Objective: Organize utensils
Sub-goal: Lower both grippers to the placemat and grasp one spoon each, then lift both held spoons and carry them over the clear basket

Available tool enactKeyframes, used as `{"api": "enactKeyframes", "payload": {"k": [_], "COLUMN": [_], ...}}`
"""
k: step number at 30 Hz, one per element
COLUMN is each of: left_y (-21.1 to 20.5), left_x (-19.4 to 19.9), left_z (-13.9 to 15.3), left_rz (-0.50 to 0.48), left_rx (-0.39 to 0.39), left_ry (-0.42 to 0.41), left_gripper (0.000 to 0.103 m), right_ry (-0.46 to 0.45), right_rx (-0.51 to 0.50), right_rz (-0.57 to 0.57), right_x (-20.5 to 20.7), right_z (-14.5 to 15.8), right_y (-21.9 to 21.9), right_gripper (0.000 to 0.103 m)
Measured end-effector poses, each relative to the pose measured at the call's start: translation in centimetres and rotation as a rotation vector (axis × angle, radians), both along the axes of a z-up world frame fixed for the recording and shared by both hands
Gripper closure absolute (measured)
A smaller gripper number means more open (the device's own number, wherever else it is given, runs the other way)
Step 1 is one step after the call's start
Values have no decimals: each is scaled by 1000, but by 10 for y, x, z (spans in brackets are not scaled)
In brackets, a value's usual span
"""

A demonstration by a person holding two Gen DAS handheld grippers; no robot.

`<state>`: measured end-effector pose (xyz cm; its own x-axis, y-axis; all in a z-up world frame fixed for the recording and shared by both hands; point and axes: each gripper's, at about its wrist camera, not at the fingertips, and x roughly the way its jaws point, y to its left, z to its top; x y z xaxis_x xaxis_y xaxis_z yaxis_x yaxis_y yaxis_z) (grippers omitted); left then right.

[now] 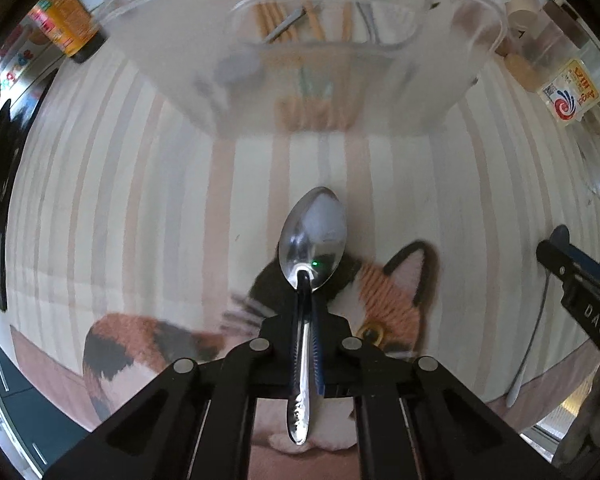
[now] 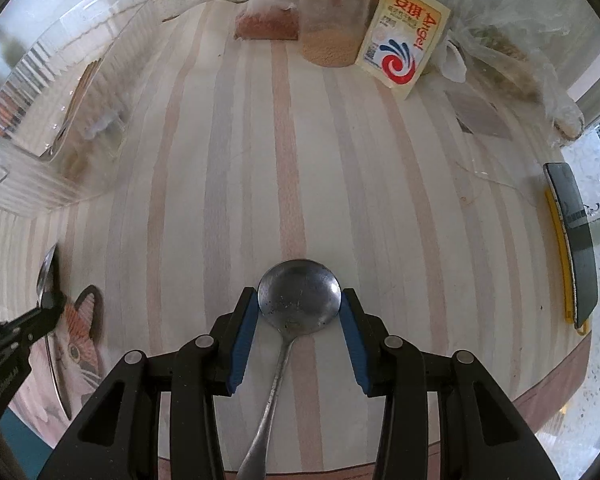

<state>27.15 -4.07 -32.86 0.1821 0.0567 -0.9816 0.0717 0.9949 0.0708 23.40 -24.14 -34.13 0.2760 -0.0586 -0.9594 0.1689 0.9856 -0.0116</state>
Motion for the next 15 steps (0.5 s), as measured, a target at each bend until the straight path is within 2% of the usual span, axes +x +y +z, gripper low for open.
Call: {"api": "enactKeyframes", "payload": {"k": [8,15], "left_y": [20,48], "left_x": [-32,-34], "left_z": [0,13], "left_rz": [25,45], "left_rx": [-15,-45], "left_ry": [30,4], "left_gripper": [99,99], "right_ry": [7,19], "right_rx": [14,45], "right_rz": [69,73], "right_x": [-8,-9], "right_z": [0,0], "right_y": [21,21], "right_gripper": [59,59]}}
